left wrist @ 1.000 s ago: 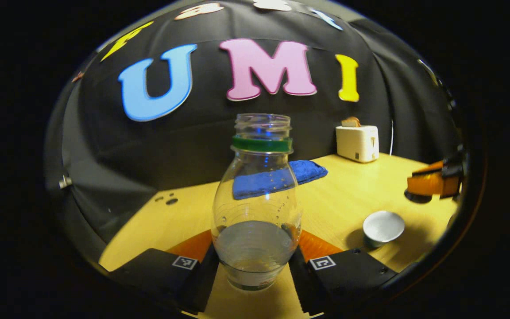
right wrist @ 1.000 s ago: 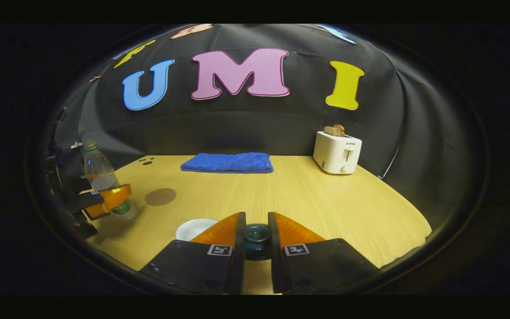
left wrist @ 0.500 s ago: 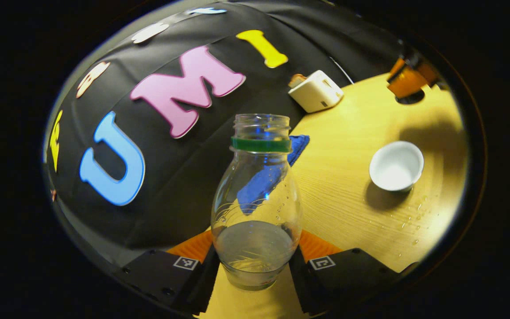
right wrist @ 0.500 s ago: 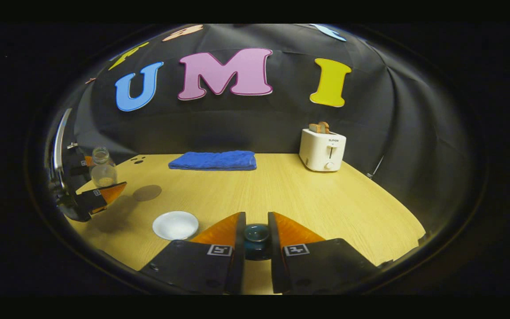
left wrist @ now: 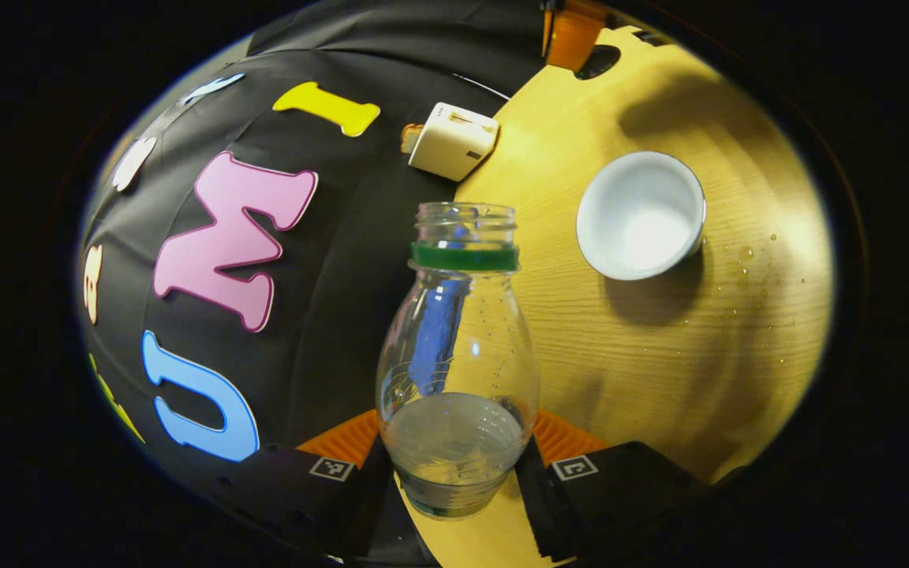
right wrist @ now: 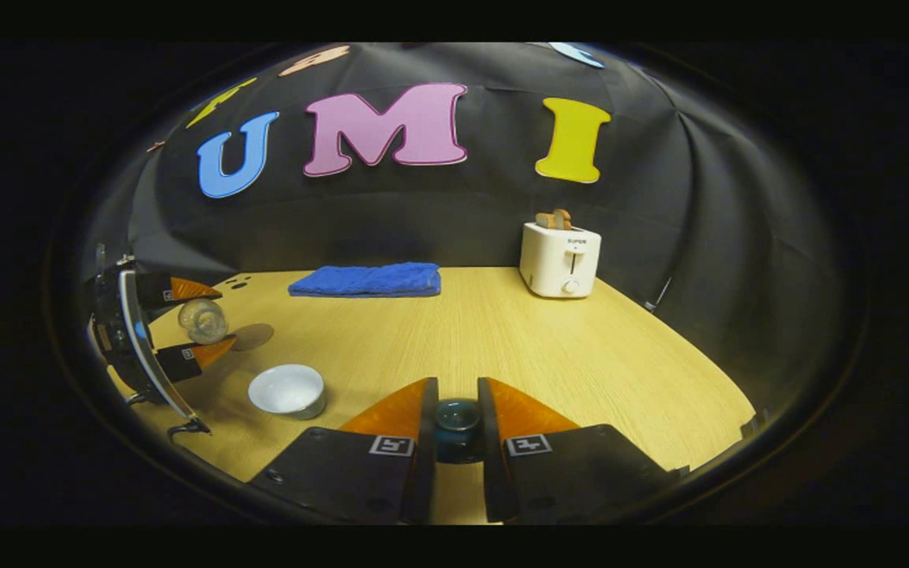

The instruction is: Open the teacup lid with one hand, grasp the water bottle and pour water into the teacup with the other hand; after pouring, place the water bottle on the coaster and then close the teacup lid.

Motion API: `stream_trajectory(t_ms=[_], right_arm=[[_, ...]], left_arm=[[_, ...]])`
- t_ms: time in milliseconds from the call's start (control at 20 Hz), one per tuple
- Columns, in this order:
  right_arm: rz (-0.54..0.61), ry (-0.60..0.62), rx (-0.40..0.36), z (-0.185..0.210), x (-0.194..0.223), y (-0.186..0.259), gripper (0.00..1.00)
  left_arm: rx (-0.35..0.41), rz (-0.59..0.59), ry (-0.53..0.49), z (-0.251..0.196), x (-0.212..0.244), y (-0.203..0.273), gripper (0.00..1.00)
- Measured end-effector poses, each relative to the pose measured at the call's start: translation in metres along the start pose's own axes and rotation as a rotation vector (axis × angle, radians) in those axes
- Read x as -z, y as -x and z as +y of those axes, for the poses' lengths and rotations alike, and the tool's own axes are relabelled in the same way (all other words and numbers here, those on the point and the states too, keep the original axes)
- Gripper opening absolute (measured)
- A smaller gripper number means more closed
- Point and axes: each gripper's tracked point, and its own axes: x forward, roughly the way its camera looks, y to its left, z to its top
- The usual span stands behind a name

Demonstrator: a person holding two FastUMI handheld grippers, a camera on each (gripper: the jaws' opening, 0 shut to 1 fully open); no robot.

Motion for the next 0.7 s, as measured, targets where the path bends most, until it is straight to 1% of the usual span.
stream_trajectory(t_ms=[200,300,350,400,700], right_arm=[[-0.003,0.010,-0.019,0.004,0.000,-0.002,0.28],[-0.005,0.017,-0.033,0.007,0.000,-0.002,0.28],[-0.003,0.020,-0.039,0.009,0.001,-0.002,0.25],[0.000,0.021,-0.047,0.011,0.002,-0.002,0.28],[0.004,0.030,-0.069,0.016,0.006,0.000,0.28]], left_arm=[[-0.002,-0.019,-0.136,0.001,-0.011,-0.011,0.76],[0.005,-0.030,-0.176,0.000,-0.016,-0.018,0.76],[0.010,-0.037,-0.197,-0.002,-0.018,-0.021,0.76],[0.016,-0.040,-0.223,-0.003,-0.019,-0.022,0.76],[0.023,-0.066,-0.362,-0.004,-0.022,-0.027,0.76]])
